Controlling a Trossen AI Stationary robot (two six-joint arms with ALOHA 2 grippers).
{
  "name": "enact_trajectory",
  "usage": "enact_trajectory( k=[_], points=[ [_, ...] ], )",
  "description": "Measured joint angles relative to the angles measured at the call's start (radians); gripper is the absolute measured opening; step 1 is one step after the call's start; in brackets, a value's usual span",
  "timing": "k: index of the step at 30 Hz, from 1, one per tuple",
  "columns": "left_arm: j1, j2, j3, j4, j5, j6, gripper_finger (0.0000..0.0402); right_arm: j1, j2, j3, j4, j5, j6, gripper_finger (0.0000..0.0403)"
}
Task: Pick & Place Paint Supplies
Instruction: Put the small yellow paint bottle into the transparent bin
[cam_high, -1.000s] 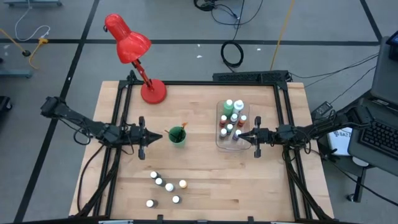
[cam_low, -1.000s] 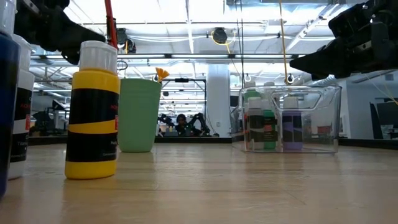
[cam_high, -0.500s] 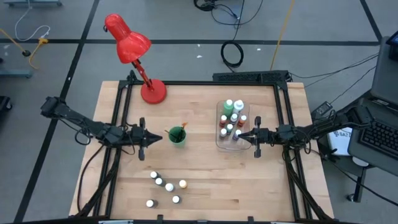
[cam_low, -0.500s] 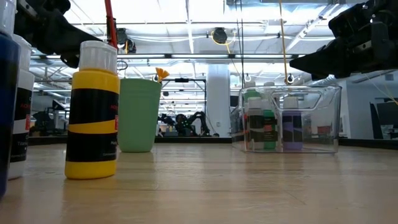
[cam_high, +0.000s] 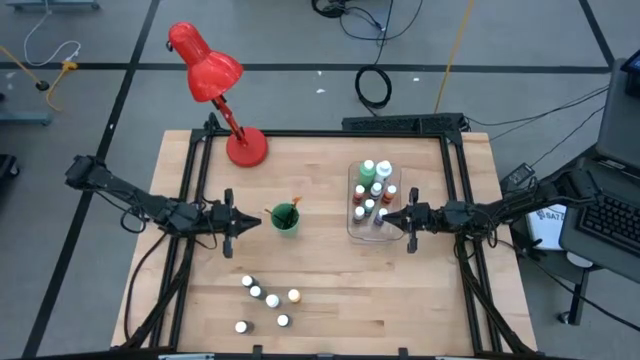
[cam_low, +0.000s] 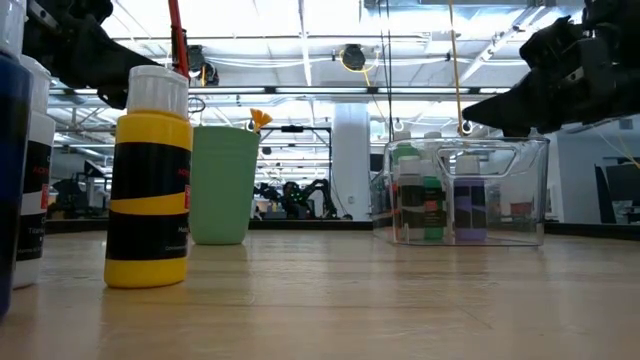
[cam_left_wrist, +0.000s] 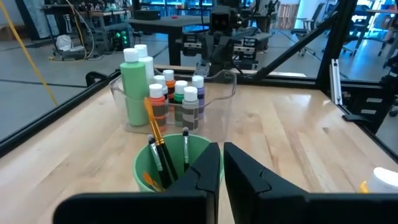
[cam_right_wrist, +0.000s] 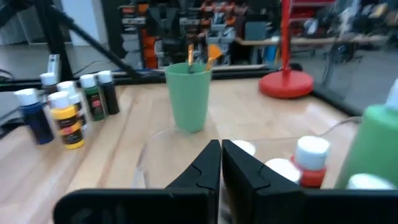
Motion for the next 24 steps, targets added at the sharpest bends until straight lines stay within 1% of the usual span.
enact_trajectory(
  k=[2, 4, 5, 6, 7, 8, 9, 10, 12, 13, 16, 18, 21, 24],
  points=[
    [0.0, 0.0, 0.0, 0.003, -0.001, 0.01, 0.0026, -0.001, 0.016, 0.0, 0.059, 0.025, -0.02, 0.0009],
    [0.0, 0.0, 0.0, 0.014, -0.001, 0.041, 0.0026, -0.014, 0.02, 0.013, 0.141, 0.012, -0.032, 0.0009],
    [0.0, 0.0, 0.0, 0.019, -0.001, 0.055, 0.0026, -0.023, 0.019, 0.03, 0.166, -0.029, -0.048, 0.0009],
    [0.0, 0.0, 0.0, 0.025, -0.001, 0.066, 0.0026, -0.028, 0.019, 0.057, 0.167, -0.093, -0.074, 0.0009],
    [0.0, 0.0, 0.0, 0.029, -0.002, 0.075, 0.0026, -0.03, 0.022, 0.077, 0.132, -0.17, -0.105, 0.0009],
    [0.0, 0.0, 0.0, 0.032, -0.001, 0.082, 0.0026, -0.026, 0.035, 0.116, 0.074, -0.223, -0.133, 0.001],
    [0.0, 0.0, 0.0, 0.034, -0.002, 0.088, 0.0026, -0.015, 0.057, 0.169, 0.039, -0.239, -0.143, 0.0012],
    [0.0, 0.0, 0.0, 0.037, -0.002, 0.092, 0.0026, -0.005, 0.08, 0.221, 0.013, -0.233, -0.147, 0.0016],
    [0.0, 0.0, 0.001, 0.052, -0.008, 0.094, 0.0026, 0.012, 0.147, 0.319, -0.055, -0.181, -0.149, 0.0029],
    [0.0, 0.0, 0.001, 0.055, -0.015, 0.093, 0.0026, 0.02, 0.197, 0.365, -0.081, -0.155, -0.15, 0.0037],
    [0.001, 0.0, 0.001, 0.065, -0.027, 0.081, 0.0026, 0.038, 0.348, 0.478, -0.106, -0.146, -0.178, 0.0072],
    [0.001, 0.0, 0.001, 0.064, -0.027, 0.076, 0.0026, 0.052, 0.439, 0.559, -0.067, -0.158, -0.168, 0.0102],
    [0.001, 0.0, 0.001, 0.062, -0.026, 0.074, 0.0026, 0.073, 0.588, 0.646, -0.025, -0.161, -0.097, 0.0154],
    [0.001, 0.0, 0.001, 0.06, -0.026, 0.071, 0.0026, 0.116, 0.752, 0.701, 0.094, -0.159, -0.109, 0.0205]
  ],
)
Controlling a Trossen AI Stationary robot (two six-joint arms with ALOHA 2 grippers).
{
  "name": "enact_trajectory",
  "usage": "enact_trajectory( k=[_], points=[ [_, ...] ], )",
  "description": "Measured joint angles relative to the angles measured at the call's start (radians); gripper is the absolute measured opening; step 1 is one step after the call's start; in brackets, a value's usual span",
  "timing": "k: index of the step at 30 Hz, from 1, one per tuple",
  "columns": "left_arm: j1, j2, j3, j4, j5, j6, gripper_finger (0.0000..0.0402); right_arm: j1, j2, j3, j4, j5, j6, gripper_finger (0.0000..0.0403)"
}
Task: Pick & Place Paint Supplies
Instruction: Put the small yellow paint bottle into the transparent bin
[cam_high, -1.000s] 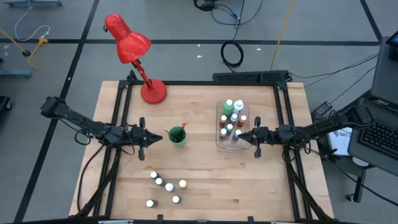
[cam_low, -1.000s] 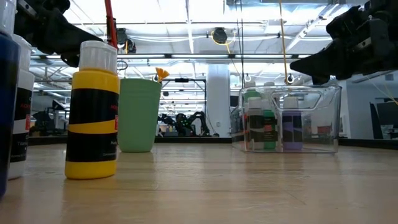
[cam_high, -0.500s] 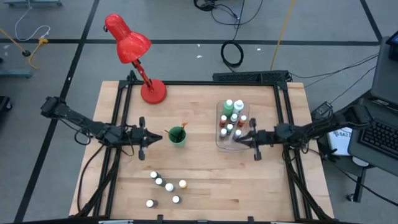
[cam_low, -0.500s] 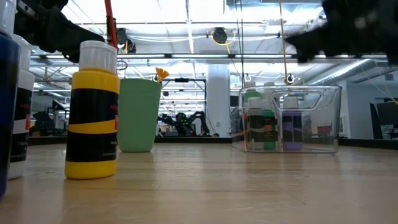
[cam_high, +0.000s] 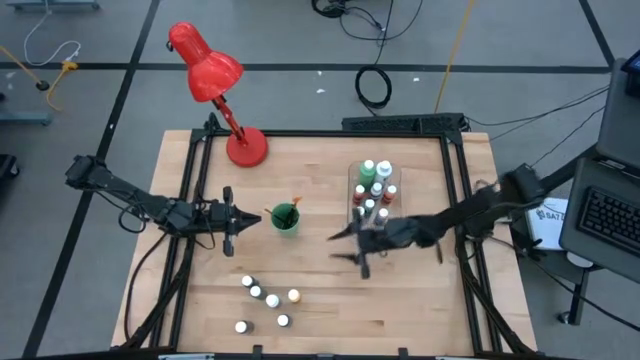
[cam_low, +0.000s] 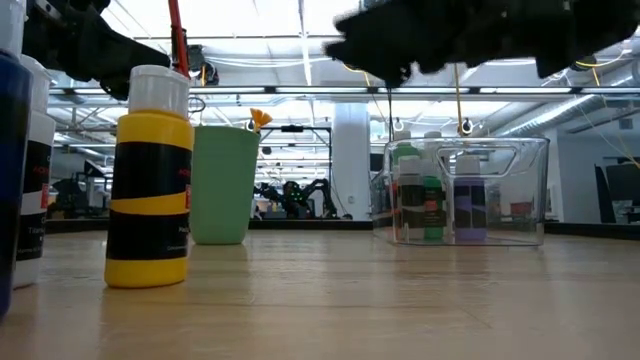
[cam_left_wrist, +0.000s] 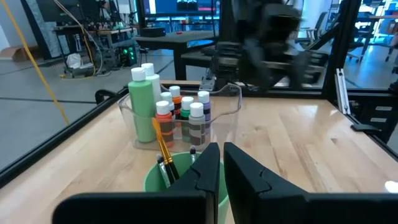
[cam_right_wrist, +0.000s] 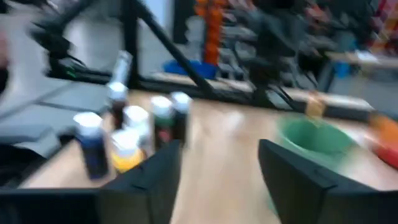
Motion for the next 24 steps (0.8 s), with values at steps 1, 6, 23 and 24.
enact_trajectory(
  k=[1, 6, 23, 24],
  points=[
    [0.0, 0.0, 0.0, -0.003, 0.0, -0.001, 0.0026, 0.017, 0.057, 0.023, 0.062, -0.004, -0.011, 0.022],
    [0.0, 0.0, 0.0, -0.012, 0.0, -0.013, 0.0026, 0.076, 0.261, 0.127, 0.227, -0.054, -0.002, 0.027],
    [0.0, 0.0, 0.0, -0.04, 0.001, -0.003, 0.0026, 0.027, 0.483, 0.425, 0.022, -0.348, 0.065, 0.0294],
    [0.0, 0.0, 0.0, -0.045, 0.001, -0.007, 0.0026, 0.024, 0.489, 0.427, 0.03, -0.339, 0.075, 0.0294]
  ],
)
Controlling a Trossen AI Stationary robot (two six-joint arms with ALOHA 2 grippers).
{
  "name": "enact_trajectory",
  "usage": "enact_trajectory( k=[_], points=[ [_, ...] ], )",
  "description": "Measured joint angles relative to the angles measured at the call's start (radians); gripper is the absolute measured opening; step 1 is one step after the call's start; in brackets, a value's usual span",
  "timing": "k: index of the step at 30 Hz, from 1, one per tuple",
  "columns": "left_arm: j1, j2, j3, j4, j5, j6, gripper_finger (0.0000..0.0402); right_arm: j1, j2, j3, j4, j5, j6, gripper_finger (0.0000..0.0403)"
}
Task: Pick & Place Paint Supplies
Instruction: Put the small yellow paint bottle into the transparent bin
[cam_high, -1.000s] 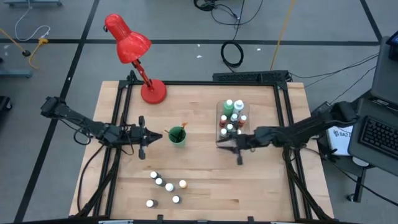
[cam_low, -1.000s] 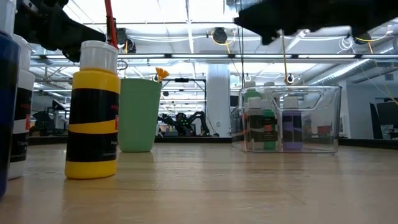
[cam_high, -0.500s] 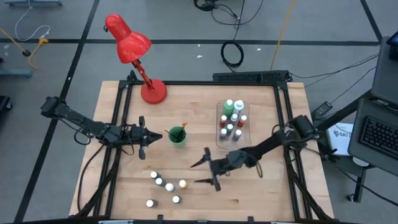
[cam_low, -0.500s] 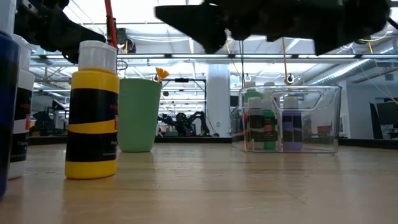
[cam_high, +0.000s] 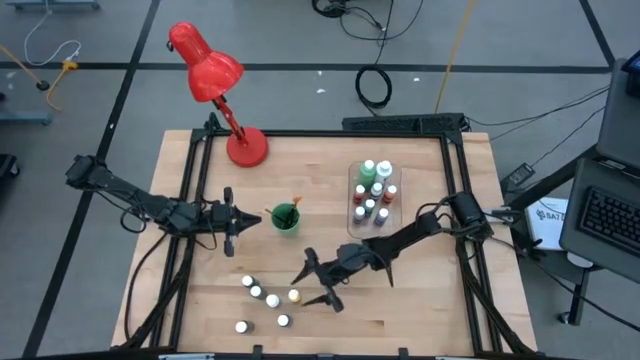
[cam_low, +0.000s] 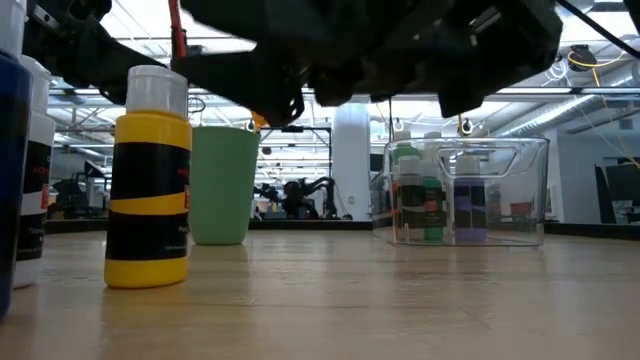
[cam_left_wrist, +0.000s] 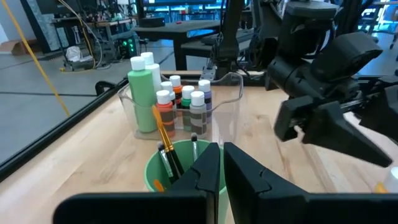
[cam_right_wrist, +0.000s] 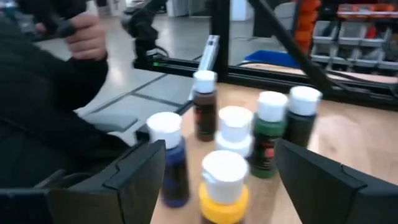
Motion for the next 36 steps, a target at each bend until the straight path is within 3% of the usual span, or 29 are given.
enact_trajectory(
  k=[6, 16, 21, 36],
  points=[
    [0.0, 0.0, 0.0, -0.008, 0.0, -0.01, 0.0026, -0.005, 0.042, 0.047, 0.019, 0.0, 0.041, 0.0291],
    [0.0, 0.0, 0.0, -0.045, 0.008, -0.038, 0.0026, 0.028, 0.138, 0.216, -0.14, 0.016, 0.046, 0.029],
    [0.0, 0.0, 0.0, -0.043, 0.008, -0.022, 0.0026, 0.023, 0.141, 0.221, -0.189, 0.113, 0.047, 0.029],
    [0.0, 0.0, 0.0, -0.049, 0.034, -0.017, 0.0026, 0.032, 0.085, 0.205, -0.211, 0.053, -0.022, 0.029]
  ],
)
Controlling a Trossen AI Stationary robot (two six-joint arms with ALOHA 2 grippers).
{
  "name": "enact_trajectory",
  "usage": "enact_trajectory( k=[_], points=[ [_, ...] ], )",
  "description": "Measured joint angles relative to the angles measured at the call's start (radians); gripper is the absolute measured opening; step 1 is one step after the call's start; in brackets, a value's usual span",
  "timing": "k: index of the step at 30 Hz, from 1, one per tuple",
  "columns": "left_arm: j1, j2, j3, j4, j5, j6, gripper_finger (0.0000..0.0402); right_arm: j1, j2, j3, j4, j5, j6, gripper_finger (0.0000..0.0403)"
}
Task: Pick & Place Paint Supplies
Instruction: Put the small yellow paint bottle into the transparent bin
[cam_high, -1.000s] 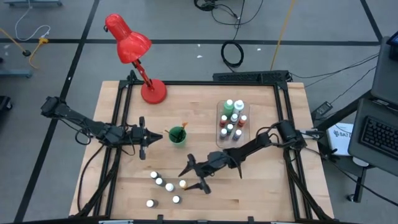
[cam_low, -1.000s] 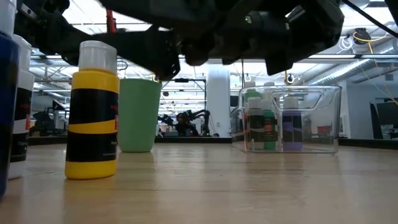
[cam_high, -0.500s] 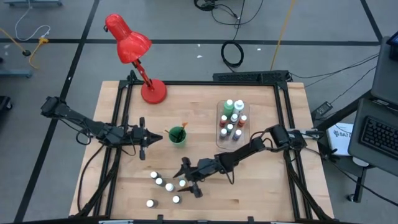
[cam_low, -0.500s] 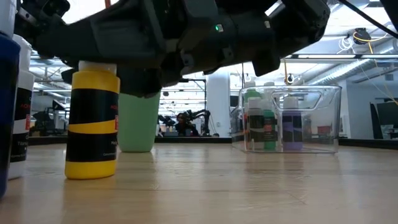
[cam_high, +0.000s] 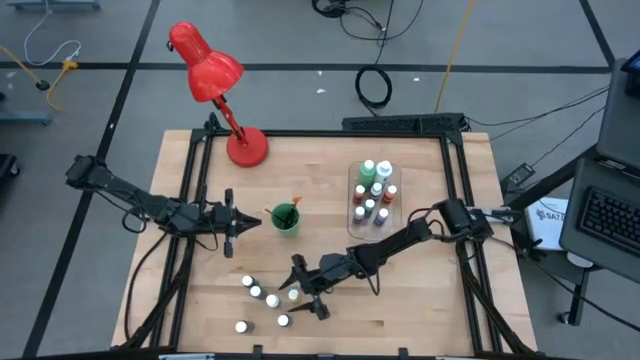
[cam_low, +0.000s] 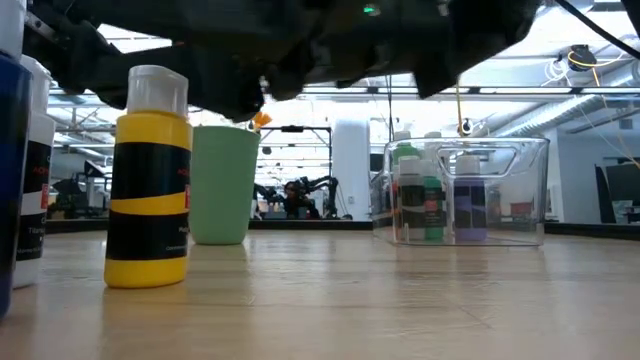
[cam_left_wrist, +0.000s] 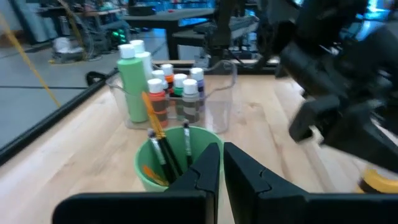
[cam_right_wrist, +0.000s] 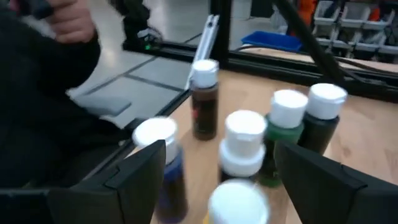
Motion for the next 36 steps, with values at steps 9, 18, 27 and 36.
enact_trajectory(
  k=[9, 18, 27, 36],
  points=[
    [0.0, 0.0, 0.0, -0.007, 0.047, 0.003, 0.0026, 0.0, -0.013, -0.043, 0.016, 0.012, -0.027, 0.029],
    [0.0, 0.0, 0.0, -0.009, 0.047, 0.005, 0.0026, -0.01, -0.013, -0.043, -0.013, 0.027, -0.008, 0.0282],
    [0.0, 0.0, 0.0, -0.01, 0.047, 0.006, 0.0026, -0.004, -0.012, -0.043, -0.019, 0.029, -0.034, 0.0139],
    [0.0, 0.0, 0.0, -0.01, 0.046, 0.0, 0.0026, 0.022, -0.204, -0.046, -0.252, 0.088, -0.128, 0.0109]
  ],
)
